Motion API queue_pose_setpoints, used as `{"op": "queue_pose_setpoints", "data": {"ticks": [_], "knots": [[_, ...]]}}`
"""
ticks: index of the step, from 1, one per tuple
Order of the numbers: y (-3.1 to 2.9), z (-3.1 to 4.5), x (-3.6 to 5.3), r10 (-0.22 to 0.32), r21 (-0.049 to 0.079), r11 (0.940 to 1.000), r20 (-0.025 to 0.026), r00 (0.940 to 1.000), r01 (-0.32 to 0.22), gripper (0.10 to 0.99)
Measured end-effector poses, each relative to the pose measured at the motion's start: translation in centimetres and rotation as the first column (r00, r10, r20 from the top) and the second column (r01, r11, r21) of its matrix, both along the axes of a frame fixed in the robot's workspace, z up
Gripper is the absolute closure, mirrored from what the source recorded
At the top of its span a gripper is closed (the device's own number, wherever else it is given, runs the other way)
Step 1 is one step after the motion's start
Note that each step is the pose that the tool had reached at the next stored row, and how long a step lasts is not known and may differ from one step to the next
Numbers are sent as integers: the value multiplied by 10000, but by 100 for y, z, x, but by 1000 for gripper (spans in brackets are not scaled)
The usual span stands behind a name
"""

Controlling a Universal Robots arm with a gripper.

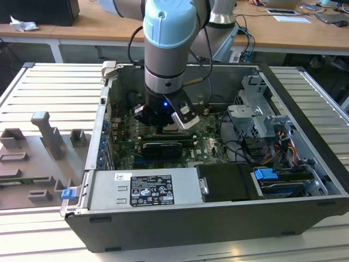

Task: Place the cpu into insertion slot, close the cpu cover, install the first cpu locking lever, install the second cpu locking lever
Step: 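Install the second cpu locking lever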

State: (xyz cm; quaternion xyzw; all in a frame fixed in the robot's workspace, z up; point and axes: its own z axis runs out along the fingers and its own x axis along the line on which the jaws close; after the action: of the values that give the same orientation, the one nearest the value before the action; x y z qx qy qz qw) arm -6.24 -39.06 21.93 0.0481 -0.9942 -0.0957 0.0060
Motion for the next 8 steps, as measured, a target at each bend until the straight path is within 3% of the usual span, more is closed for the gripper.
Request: {"op": "queue_pose_setpoints", "data": {"ticks": [6,8], "knots": [[-15,-95,-25,18,78,10000,0,10000,-18,980],[-17,-117,-45,29,174,9998,-2,10000,-29,980]]}}
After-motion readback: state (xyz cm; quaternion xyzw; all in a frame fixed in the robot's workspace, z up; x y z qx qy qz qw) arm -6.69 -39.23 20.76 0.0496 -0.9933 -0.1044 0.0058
